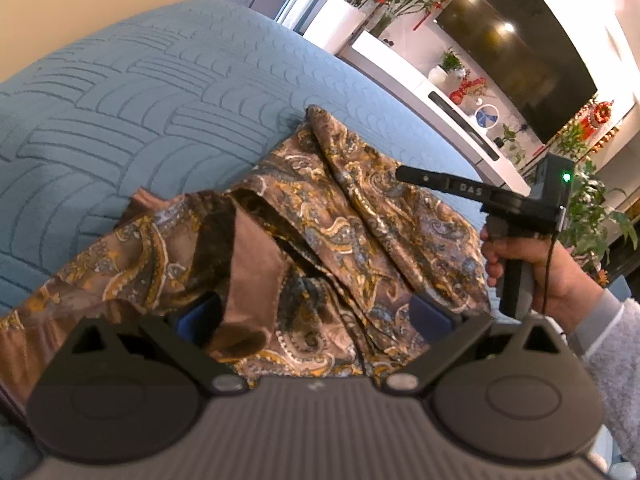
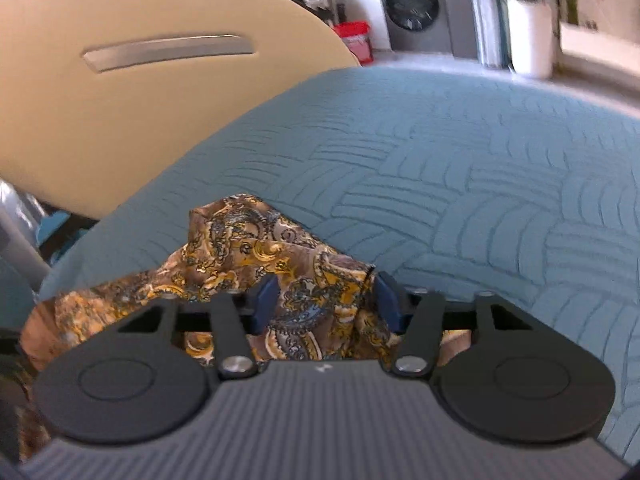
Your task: Fold clothes
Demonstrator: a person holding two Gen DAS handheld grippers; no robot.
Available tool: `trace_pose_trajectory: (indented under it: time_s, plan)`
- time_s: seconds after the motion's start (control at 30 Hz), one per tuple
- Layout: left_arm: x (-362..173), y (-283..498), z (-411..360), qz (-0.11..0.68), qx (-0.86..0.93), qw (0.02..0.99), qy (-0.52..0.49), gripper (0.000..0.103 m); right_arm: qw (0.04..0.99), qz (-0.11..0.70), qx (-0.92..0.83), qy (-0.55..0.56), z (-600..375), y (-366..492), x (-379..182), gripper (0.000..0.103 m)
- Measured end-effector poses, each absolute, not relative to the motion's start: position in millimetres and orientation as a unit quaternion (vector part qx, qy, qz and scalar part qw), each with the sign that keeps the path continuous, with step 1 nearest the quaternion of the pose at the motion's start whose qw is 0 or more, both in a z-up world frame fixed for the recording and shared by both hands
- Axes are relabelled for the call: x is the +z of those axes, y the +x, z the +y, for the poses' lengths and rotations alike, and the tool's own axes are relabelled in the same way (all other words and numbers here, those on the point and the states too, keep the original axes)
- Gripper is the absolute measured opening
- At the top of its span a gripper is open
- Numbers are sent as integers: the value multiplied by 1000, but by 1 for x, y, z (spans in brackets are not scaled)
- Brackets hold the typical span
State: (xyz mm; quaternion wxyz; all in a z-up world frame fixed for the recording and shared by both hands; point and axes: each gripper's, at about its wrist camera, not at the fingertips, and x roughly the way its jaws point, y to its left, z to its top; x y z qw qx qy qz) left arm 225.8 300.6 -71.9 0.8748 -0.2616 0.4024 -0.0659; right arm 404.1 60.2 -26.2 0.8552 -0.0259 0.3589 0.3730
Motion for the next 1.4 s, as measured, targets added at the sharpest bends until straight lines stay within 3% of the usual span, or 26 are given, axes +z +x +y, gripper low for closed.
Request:
trace_pose_trajectory:
  time_s: [0.13, 0.23, 0.57, 0.87, 1.07, 1.17, 1.23, 1.3, 1.4]
  plan:
    - [-72, 225, 299, 403, -65, 875, -260, 101, 847, 375, 373, -44, 66, 418, -24, 14]
    - [-72, 225, 299, 401, -64, 875, -263, 101, 845, 380, 375, -39, 66, 417, -23, 10]
    - [-70, 218, 315, 377, -43, 869, -318, 101, 812, 328, 482, -28, 101, 352, 17, 7]
    - [-69, 217, 314, 380, -44, 869, -313, 101, 751, 364, 550, -49, 169, 311, 3, 7]
    - [-70, 217, 317, 374, -48, 869, -321, 101, 726, 415, 549, 25, 167, 326, -1, 11]
    - [-70, 218, 316, 375, -49, 868, -320, 101, 737, 406, 535, 80, 139, 327, 11, 34]
    - [-71, 219, 315, 376, -48, 869, -318, 101, 757, 390, 504, 148, 98, 323, 16, 69]
    - [-70, 219, 314, 377, -47, 870, -313, 101, 766, 397, 474, 175, 73, 316, 9, 77]
    - [-70, 220, 309, 383, -43, 873, -299, 101, 771, 444, 419, 180, 45, 305, -17, 77]
